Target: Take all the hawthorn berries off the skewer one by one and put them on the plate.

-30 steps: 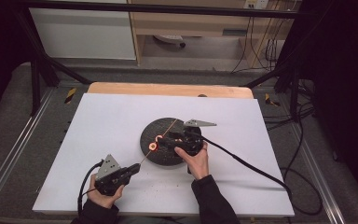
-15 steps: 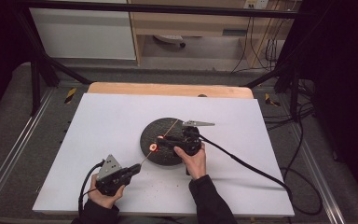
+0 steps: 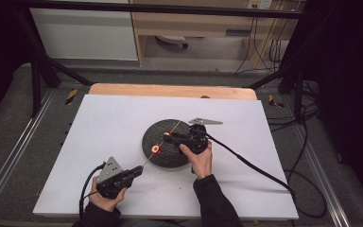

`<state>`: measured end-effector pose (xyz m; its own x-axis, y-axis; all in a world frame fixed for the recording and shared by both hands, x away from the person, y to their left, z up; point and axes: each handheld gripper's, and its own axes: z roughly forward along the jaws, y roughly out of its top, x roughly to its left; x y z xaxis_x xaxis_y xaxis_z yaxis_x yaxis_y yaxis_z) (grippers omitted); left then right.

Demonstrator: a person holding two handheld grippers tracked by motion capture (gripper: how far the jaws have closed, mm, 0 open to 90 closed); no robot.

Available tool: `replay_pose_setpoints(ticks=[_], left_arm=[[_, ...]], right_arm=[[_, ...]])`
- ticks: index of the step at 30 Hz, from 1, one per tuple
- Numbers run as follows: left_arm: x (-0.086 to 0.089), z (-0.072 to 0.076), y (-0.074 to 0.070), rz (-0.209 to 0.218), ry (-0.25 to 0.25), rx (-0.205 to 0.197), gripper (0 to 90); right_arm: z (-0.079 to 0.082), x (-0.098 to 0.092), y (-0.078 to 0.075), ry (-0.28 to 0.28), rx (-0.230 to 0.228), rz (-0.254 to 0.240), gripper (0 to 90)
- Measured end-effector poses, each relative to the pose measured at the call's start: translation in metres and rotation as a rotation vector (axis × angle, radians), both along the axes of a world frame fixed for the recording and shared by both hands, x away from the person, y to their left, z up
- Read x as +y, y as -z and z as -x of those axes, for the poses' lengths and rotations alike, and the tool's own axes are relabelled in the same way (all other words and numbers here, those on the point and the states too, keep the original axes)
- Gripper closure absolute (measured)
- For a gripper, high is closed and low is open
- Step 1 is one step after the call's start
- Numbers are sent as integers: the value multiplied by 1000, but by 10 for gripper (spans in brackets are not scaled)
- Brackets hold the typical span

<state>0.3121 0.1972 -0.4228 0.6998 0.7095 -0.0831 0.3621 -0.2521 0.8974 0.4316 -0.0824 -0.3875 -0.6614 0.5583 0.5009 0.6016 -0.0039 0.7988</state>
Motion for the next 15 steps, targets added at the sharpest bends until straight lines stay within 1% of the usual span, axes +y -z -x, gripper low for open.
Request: replay_pose_setpoints(ticks=[5, 15], left_arm=[[1, 1, -1, 6, 1, -4, 882], [1, 1, -2, 10, -1, -11, 882]], right_arm=[[-4, -4, -5, 9, -13, 3, 624], [-15, -15, -15, 51, -24, -1, 625]])
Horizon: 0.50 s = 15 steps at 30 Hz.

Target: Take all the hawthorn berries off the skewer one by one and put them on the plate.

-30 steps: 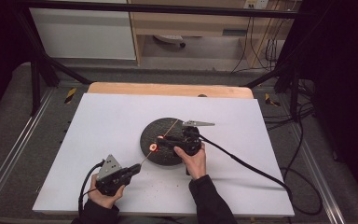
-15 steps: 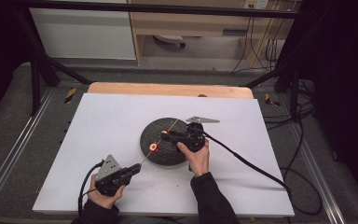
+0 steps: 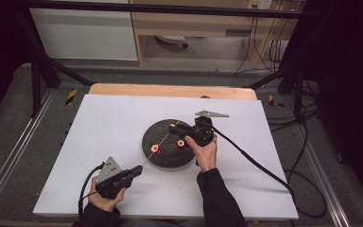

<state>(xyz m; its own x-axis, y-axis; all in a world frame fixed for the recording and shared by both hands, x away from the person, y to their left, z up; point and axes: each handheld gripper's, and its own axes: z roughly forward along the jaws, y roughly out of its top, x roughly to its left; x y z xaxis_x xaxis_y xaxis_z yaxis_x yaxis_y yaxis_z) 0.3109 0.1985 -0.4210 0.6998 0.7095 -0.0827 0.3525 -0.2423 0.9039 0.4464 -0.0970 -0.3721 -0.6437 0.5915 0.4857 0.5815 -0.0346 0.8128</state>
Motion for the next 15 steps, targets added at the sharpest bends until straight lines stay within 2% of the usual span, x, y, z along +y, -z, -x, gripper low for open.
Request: replay_pose_setpoints(ticks=[7, 15], left_arm=[[1, 1, -1, 4, -3, -3, 882], [1, 1, -1, 6, -5, -3, 882]], right_arm=[[-10, -9, -8, 35, -2, -2, 627], [-19, -22, -19, 83, -17, 25, 628]])
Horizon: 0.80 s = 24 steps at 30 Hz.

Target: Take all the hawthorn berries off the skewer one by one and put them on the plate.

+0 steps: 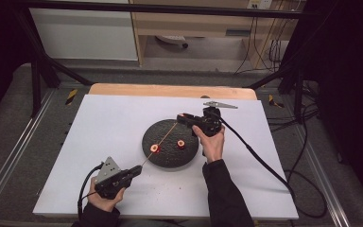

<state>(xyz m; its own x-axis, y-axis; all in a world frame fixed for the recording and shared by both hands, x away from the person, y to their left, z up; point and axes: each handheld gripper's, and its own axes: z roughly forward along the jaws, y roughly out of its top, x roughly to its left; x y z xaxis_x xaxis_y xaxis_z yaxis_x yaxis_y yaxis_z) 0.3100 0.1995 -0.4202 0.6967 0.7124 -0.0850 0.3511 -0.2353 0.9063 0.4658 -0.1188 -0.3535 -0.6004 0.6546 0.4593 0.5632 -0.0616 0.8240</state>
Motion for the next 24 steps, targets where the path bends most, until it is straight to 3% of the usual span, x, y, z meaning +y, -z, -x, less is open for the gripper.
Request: replay_pose_setpoints(ticks=[5, 12, 24], left_arm=[[1, 0, 0, 1, -2, 1, 883], [2, 0, -1, 3, -6, 0, 882], [4, -1, -2, 11, -13, -2, 882]], right_arm=[[-9, -8, -6, 25, -3, -2, 628], [-19, -14, -3, 58, 3, 52, 628], [-23, 11, 42, 14, 67, 116, 627]])
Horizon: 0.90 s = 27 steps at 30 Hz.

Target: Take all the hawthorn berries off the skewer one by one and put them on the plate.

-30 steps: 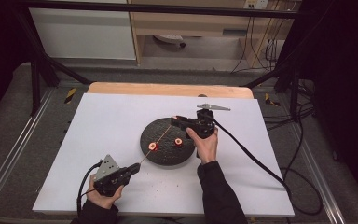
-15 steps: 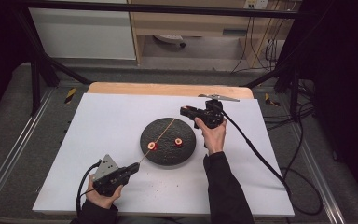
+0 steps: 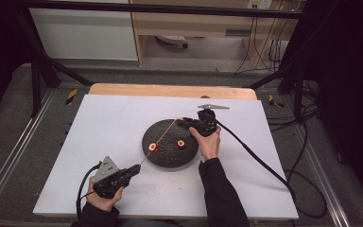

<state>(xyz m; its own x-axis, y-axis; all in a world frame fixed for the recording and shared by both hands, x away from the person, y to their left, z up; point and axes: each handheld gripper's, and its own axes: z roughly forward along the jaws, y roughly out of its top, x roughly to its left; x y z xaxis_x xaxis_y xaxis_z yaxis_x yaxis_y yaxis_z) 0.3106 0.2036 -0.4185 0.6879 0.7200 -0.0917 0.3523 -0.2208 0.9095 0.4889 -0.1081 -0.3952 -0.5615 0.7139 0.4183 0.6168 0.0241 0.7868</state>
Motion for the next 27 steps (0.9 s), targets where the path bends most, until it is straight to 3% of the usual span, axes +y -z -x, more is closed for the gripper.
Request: replay_pose_setpoints(ticks=[14, 21, 27], left_arm=[[-1, 0, 0, -4, 1, 2, 882], [-1, 0, 0, -6, 2, 5, 882], [-1, 0, 0, -6, 2, 5, 882]], right_arm=[[-2, 18, 45, -16, 69, 85, 625], [-1, 20, 51, -27, 87, 113, 614], [1, 18, 44, -25, 68, 115, 550]])
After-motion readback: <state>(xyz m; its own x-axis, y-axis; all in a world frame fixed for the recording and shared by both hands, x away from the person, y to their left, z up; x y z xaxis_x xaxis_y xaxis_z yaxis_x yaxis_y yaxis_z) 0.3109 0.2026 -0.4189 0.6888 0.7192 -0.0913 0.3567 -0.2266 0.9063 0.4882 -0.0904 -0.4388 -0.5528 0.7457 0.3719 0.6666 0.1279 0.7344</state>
